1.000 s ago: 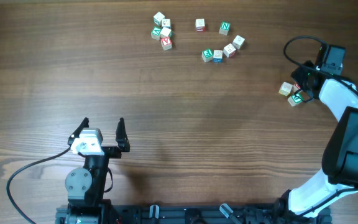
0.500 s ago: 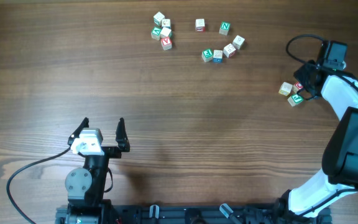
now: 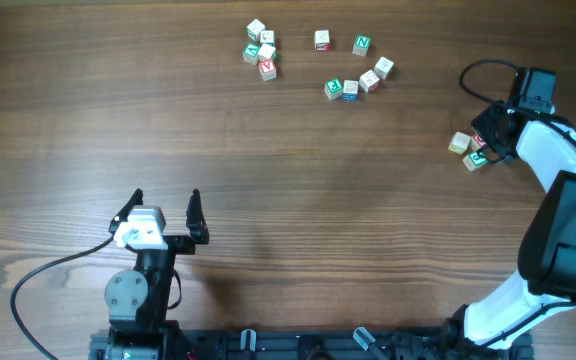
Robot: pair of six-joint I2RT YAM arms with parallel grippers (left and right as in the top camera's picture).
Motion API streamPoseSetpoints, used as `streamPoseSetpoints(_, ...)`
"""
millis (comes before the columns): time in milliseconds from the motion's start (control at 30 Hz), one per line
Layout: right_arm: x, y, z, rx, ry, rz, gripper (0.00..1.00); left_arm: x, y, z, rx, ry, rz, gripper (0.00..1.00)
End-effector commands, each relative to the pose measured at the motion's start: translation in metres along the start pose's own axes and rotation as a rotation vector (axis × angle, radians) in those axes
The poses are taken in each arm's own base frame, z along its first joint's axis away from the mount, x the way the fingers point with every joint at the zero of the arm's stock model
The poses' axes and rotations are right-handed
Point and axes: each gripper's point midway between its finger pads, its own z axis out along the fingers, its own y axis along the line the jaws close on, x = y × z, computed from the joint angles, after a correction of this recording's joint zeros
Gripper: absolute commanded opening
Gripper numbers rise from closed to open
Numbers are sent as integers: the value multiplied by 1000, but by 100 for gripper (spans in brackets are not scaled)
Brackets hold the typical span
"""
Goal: Form a circle
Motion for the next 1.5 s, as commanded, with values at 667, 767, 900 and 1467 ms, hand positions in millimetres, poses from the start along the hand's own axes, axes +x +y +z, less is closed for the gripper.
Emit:
streamPoseSetpoints(667,1,35,1,-180,26,-134,5,2,-4,0,20,1,-6,100)
streamPoseSetpoints(767,1,35,1,-178,29,-131,5,2,-4,0,20,1,-6,100)
streamPoseSetpoints(900,5,31,1,-163,46,-132,5,2,-4,0,20,1,-6,100)
streamPoseSetpoints(1467,10,25,2,-134,64,-131,5,2,-4,0,20,1,-6,100)
